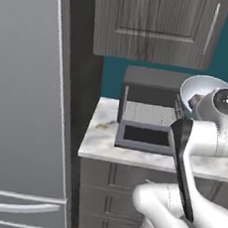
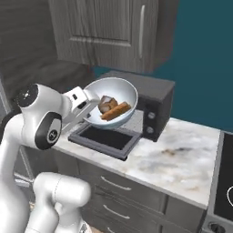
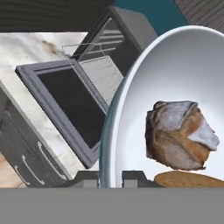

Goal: Pick up the heated bread from the toaster oven and place it in the bowl. Then move the bread bowl to the dining counter.

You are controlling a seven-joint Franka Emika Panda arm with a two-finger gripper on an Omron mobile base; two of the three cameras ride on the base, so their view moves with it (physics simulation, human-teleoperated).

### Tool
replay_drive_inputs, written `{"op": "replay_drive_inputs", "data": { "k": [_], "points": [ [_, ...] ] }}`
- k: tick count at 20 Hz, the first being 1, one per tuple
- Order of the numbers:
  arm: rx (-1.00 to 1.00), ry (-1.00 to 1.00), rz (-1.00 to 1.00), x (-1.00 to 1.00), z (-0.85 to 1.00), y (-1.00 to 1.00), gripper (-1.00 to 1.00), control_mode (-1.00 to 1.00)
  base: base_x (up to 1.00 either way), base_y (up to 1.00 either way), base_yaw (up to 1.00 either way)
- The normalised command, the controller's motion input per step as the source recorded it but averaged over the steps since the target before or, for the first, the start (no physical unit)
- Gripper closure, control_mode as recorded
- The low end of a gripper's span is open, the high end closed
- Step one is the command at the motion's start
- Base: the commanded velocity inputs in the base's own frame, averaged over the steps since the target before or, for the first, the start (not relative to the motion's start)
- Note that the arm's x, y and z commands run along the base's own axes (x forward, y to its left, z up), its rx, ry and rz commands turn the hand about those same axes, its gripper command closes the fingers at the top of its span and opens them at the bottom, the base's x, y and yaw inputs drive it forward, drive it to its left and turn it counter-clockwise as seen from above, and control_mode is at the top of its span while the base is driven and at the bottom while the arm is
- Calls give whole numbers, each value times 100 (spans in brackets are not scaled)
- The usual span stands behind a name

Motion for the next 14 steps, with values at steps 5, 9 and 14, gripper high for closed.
{"op": "replay_drive_inputs", "data": {
  "k": [5,9,14],
  "points": [
    [0,0,0,0,0,0,100,100,-62,-28,94],
    [0,0,0,0,0,0,100,100,-14,0,100],
    [0,0,0,0,0,0,100,100,-14,0,100]
  ]
}}
